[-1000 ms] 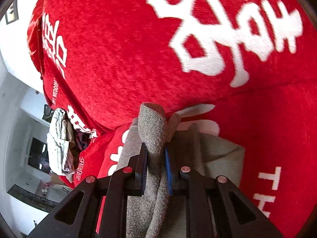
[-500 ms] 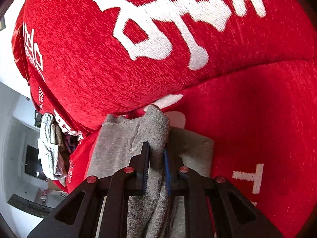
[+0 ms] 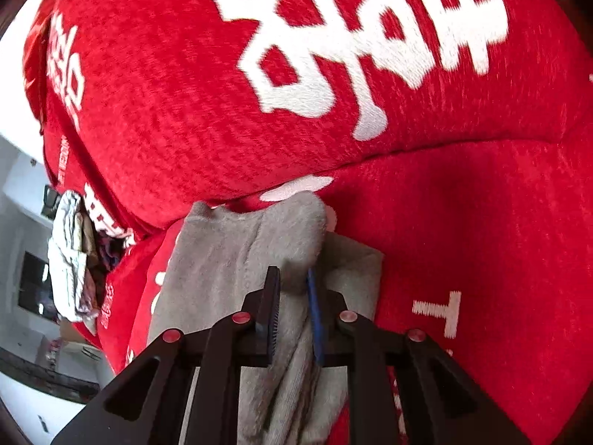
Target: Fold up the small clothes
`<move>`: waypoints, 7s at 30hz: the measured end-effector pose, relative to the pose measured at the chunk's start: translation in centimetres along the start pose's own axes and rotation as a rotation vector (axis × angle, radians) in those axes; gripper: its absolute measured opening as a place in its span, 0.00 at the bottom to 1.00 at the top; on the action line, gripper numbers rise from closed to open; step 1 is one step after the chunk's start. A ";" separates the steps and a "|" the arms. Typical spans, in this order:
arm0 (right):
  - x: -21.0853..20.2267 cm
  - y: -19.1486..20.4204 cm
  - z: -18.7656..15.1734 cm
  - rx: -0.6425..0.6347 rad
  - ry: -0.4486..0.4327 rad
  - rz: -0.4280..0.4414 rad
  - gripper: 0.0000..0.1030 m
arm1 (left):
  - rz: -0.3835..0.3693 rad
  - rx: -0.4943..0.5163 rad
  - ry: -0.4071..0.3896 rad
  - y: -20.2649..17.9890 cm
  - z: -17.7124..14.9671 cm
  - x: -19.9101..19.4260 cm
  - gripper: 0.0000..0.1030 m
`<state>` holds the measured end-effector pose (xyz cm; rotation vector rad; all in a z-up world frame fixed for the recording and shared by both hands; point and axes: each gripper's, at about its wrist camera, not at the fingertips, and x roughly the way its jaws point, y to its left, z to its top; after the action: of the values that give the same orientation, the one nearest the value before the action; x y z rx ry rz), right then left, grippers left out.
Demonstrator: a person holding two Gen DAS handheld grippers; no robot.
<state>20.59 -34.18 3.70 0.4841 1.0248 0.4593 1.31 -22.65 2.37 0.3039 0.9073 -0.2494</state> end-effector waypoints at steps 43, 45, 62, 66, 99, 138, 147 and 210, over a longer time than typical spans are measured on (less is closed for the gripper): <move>-2.6 5.5 -12.4 -0.096 0.000 0.087 0.54 | -0.129 -0.391 0.033 17.5 -4.1 0.9 0.83; -2.4 3.9 -13.3 -0.079 -0.015 0.071 0.49 | -0.102 -0.410 0.043 17.9 -5.1 1.9 0.92; -4.4 5.4 -17.8 -0.174 -0.071 -0.063 0.51 | -0.077 -0.386 0.010 18.9 -6.9 0.5 0.92; -6.5 7.6 -16.9 -0.242 -0.137 -0.107 0.54 | -0.072 -0.366 -0.051 19.0 -5.4 -1.2 0.92; 6.1 3.9 -0.6 -0.195 0.071 -0.215 0.62 | -0.145 -0.318 0.278 21.3 7.8 13.9 0.97; 0.5 -0.2 -6.3 0.111 0.031 -0.028 0.77 | -0.487 -0.565 0.233 23.5 2.2 8.6 0.97; 2.0 1.7 -6.4 0.000 0.050 -0.053 0.66 | -0.491 -0.466 0.259 18.9 3.9 10.5 0.73; -3.6 10.0 -16.5 -0.131 0.013 -0.153 0.40 | -0.329 -0.375 0.163 17.3 -4.5 -2.0 0.44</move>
<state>3.03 -25.50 4.85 0.2836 1.0288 0.3908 2.68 -4.77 3.95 -0.1779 1.1425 -0.3533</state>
